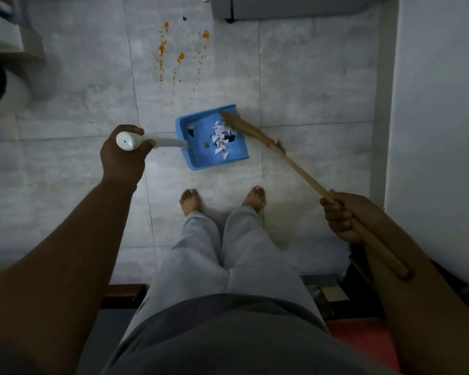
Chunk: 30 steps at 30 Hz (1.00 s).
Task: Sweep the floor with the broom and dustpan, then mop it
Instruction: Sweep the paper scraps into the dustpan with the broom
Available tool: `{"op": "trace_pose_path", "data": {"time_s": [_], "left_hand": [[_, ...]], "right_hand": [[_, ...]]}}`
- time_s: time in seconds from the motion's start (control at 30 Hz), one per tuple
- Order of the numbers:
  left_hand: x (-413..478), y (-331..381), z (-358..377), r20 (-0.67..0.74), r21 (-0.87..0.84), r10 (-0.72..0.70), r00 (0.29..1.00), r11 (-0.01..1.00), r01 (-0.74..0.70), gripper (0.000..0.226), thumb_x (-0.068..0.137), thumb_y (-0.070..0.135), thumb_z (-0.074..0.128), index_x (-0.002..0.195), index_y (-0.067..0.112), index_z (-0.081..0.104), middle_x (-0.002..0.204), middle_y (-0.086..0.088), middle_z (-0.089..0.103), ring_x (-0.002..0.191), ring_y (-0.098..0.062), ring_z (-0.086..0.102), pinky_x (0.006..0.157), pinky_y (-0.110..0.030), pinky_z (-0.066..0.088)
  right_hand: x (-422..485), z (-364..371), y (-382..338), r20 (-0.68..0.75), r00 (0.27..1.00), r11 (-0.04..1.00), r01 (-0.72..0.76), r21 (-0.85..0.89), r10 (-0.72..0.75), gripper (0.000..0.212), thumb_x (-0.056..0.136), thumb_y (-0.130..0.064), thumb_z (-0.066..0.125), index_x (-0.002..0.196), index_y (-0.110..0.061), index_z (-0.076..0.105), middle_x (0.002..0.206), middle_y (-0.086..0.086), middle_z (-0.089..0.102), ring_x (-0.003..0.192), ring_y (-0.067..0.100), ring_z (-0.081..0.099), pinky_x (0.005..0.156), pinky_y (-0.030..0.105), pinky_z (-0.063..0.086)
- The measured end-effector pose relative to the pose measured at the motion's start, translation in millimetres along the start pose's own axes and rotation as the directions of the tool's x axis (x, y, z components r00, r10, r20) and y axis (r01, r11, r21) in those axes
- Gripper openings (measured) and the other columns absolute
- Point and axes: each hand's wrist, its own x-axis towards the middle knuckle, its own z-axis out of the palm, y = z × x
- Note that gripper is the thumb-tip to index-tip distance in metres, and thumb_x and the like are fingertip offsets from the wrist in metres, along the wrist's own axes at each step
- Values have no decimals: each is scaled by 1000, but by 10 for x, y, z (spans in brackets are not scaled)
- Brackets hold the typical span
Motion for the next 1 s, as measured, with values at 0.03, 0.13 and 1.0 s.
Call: {"op": "trace_pose_path", "data": {"time_s": [0.03, 0.13, 1.0], "left_hand": [[3, -22, -20, -1, -2, -11, 1000, 1000, 11, 33, 77, 11, 80, 83, 35, 59, 93, 13, 65, 81, 1, 60, 76, -17, 54], [44, -92, -103, 17, -30, -22, 1000, 999, 23, 32, 77, 10, 80, 82, 33, 59, 91, 11, 64, 80, 0, 60, 80, -25, 55], [-94, -861, -1179, -27, -87, -109, 994, 991, 106, 26, 77, 17, 82, 94, 20, 63, 92, 10, 64, 84, -7, 60, 71, -14, 52]], "right_hand": [[-76, 0, 53, 5, 1000, 1000, 10, -7, -10, 37, 106, -33, 33, 80, -9, 49, 46, -5, 39, 27, 4, 31, 25, 13, 25], [-300, 13, 160, -38, 995, 996, 86, -34, -87, 35, 105, -32, 36, 82, -9, 50, 48, -4, 39, 27, 4, 29, 25, 13, 23], [-313, 773, 850, -83, 992, 990, 87, -114, -97, 37, 105, -34, 33, 80, -11, 47, 44, -5, 38, 25, 3, 28, 24, 12, 22]]}}
